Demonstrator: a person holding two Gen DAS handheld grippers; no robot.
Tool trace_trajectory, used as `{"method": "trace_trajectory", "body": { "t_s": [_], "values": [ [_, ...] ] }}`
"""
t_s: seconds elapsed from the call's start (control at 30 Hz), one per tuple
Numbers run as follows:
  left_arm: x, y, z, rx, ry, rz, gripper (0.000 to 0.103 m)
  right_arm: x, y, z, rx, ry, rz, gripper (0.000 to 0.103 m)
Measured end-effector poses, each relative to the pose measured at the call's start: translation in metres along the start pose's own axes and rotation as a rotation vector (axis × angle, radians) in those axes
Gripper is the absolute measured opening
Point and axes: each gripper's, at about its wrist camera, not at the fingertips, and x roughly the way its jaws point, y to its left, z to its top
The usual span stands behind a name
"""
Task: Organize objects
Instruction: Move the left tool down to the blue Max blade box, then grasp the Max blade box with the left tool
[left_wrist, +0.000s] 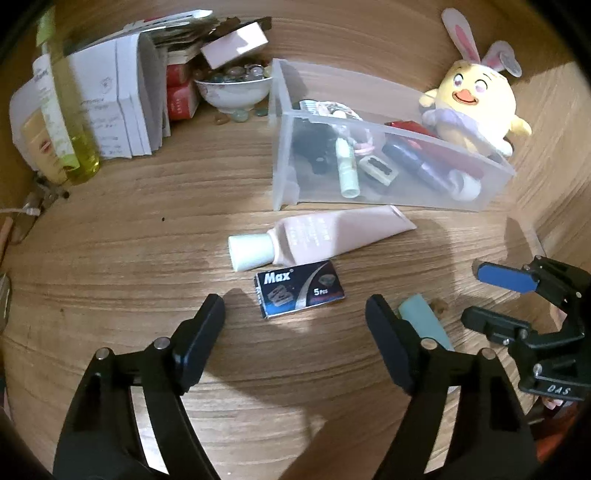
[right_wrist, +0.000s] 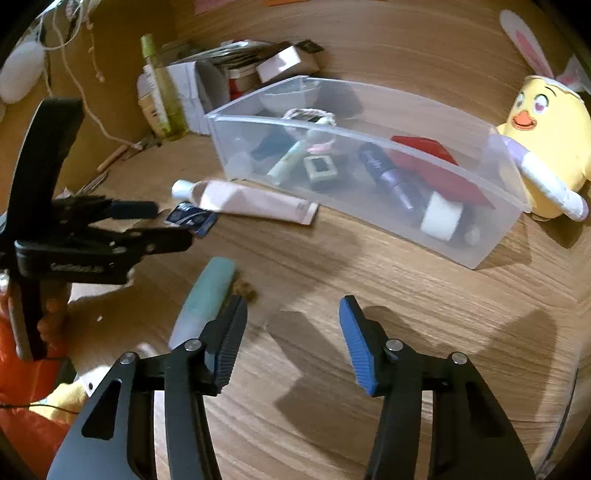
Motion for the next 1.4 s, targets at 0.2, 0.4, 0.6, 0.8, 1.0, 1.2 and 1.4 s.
{"method": "trace_trajectory", "body": {
  "t_s": [0.2,0.4,0.6,0.8,1.0,1.2,1.4],
  "values": [
    [0.003,-0.006,0.005,0.021,-0.011,-0.009,0.071,0.006,0.007,0.006,-0.034,0.021,0.025,0.041],
    [0.003,-0.006,0.009,0.023,-0.018,-0.041,0.061,0.012,0.012,0.014,-0.053,0.031,0.038,0.032],
    [0.004,-0.011,0.009,0.04,-0.03,-0.031,0.046,0.013,0.015,0.02,-0.061,0.029,0.044,0.016],
    [0.001,-0.002,0.008,-0.008,-0.035,-0.082,0.017,0.012,0.017,0.02,-0.061,0.018,0.05,0.013],
    [-0.003,0.001,0.007,-0.014,-0.025,-0.068,0.011,0.004,0.014,0.024,-0.039,-0.023,0.046,0.013],
    [-0.01,-0.005,0.006,0.011,-0.034,-0.041,0.062,-0.006,0.005,0.025,-0.018,-0.053,0.027,0.013],
    [-0.001,-0.015,0.013,0.044,-0.004,-0.038,0.064,-0.021,-0.012,0.025,0.022,-0.089,-0.002,0.013]
  ]
}}
